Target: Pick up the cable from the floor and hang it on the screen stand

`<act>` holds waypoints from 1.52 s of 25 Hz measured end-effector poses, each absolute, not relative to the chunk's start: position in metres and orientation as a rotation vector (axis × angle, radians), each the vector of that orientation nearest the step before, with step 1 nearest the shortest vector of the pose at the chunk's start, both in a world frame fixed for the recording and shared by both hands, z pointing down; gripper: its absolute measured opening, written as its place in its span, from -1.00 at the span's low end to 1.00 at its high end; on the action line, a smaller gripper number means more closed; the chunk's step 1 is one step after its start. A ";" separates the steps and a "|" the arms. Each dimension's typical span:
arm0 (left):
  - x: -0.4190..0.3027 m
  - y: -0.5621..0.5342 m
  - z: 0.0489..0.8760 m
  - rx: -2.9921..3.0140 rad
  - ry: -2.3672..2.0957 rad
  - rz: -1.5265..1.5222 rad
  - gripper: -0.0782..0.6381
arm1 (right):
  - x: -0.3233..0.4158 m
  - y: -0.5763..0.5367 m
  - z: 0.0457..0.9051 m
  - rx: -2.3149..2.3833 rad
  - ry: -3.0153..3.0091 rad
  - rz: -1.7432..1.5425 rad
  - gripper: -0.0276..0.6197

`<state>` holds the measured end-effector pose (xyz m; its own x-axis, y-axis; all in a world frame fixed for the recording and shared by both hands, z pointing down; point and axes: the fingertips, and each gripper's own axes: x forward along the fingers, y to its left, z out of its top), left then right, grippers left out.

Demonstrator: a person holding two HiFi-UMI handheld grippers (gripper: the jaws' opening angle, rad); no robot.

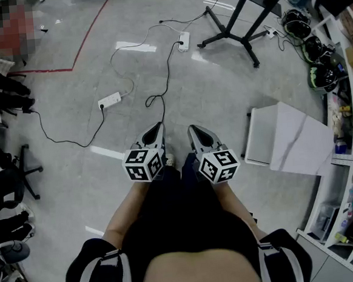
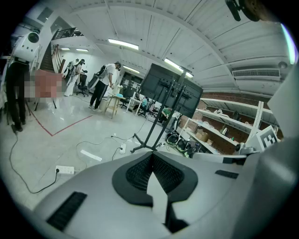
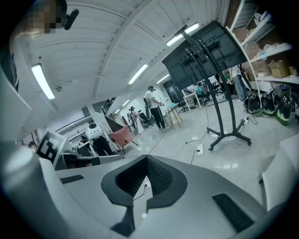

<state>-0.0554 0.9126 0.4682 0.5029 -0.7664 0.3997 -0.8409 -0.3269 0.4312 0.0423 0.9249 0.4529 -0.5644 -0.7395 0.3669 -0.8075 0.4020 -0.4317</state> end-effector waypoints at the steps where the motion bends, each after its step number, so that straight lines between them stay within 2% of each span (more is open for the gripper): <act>1: -0.061 0.911 0.470 2.138 -1.324 0.156 -0.76 | 0.039 0.923 0.451 1.390 -2.538 0.888 -0.85; 5: -0.070 0.909 0.470 2.091 -1.348 0.101 -0.76 | 0.037 0.918 0.446 1.361 -2.553 0.876 -0.85; 23: -0.008 0.890 0.466 2.146 -1.320 0.080 -0.76 | 0.074 0.887 0.434 1.356 -2.649 0.823 -0.84; 29: 0.000 0.843 0.471 2.124 -1.330 0.071 -0.76 | 0.082 0.843 0.438 1.334 -2.643 0.815 -0.84; 38: -0.012 0.716 0.459 2.141 -1.340 0.054 -0.76 | 0.069 0.723 0.433 1.325 -2.645 0.858 -0.84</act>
